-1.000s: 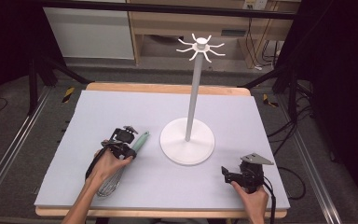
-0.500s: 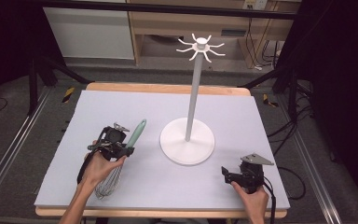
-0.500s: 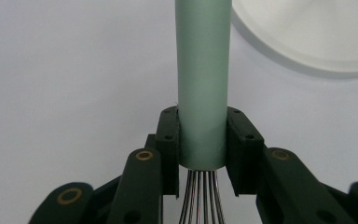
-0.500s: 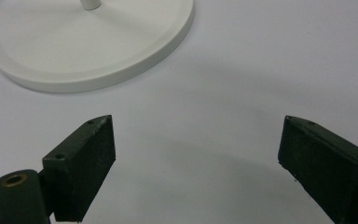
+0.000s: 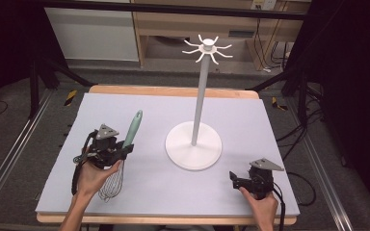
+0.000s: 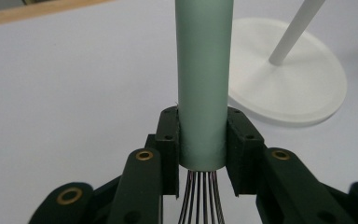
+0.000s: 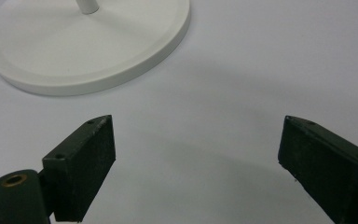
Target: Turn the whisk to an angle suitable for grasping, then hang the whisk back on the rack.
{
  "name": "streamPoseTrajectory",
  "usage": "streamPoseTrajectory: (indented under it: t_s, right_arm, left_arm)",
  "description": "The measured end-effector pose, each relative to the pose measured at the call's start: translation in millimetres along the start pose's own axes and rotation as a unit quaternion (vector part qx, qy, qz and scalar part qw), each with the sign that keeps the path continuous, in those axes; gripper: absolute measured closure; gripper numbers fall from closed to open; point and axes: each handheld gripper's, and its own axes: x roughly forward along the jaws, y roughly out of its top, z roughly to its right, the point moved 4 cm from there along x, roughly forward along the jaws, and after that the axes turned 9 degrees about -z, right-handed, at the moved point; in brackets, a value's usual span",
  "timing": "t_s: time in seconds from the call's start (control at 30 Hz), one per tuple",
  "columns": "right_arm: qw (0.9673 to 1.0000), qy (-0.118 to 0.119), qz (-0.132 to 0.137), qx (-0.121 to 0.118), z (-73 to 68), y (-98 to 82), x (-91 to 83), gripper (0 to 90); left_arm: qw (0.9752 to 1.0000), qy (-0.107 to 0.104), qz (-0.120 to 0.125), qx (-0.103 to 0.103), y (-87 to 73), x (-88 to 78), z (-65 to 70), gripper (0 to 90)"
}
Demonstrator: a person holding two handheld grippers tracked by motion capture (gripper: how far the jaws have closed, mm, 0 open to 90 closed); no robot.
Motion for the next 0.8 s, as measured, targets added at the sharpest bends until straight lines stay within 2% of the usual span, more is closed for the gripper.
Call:
streamPoseTrajectory:
  t_s: [0.13,0.27,0.43,0.47,0.5,0.57,0.6,0.8]
  right_arm:
    - [1.0,0.002,0.0,0.003,0.1,-0.1,-0.2,11.4]
    - [1.0,-0.001,0.002,0.004,0.3,0.1,-0.5,11.4]
    - [1.0,-0.003,0.001,0.004,0.3,0.4,0.3,11.4]
    - [1.0,-0.003,0.001,0.004,0.3,0.4,0.3,11.4]
    - [1.0,-0.003,0.001,0.005,0.3,0.4,0.6,11.4]
    - [1.0,-0.003,0.001,0.004,0.2,0.4,0.7,11.4]
    - [1.0,-0.002,0.001,0.003,0.3,0.4,0.4,11.4]
    - [1.0,0.0,0.005,0.005,-0.1,0.7,-0.4,11.4]
  left_arm:
    - [0.9993,-0.004,0.036,-0.005,3.5,-9.2,1.1,68.8]
    - [0.9975,-0.019,0.066,-0.015,6.8,-17.5,0.8,68.8]
    - [0.9943,-0.02,0.104,-0.017,9.9,-26.4,2.7,68.8]
    - [0.9943,-0.02,0.104,-0.017,9.9,-26.4,2.7,68.8]
    - [0.9923,-0.019,0.121,-0.018,11.6,-31.0,3.4,68.8]
    - [0.9914,-0.019,0.128,-0.018,12.6,-33.1,4.1,68.8]
    - [0.9894,-0.019,0.143,-0.017,15.3,-38.2,6.0,68.8]
    - [0.9856,-0.025,0.167,-0.007,26.8,-53.6,13.2,68.7]
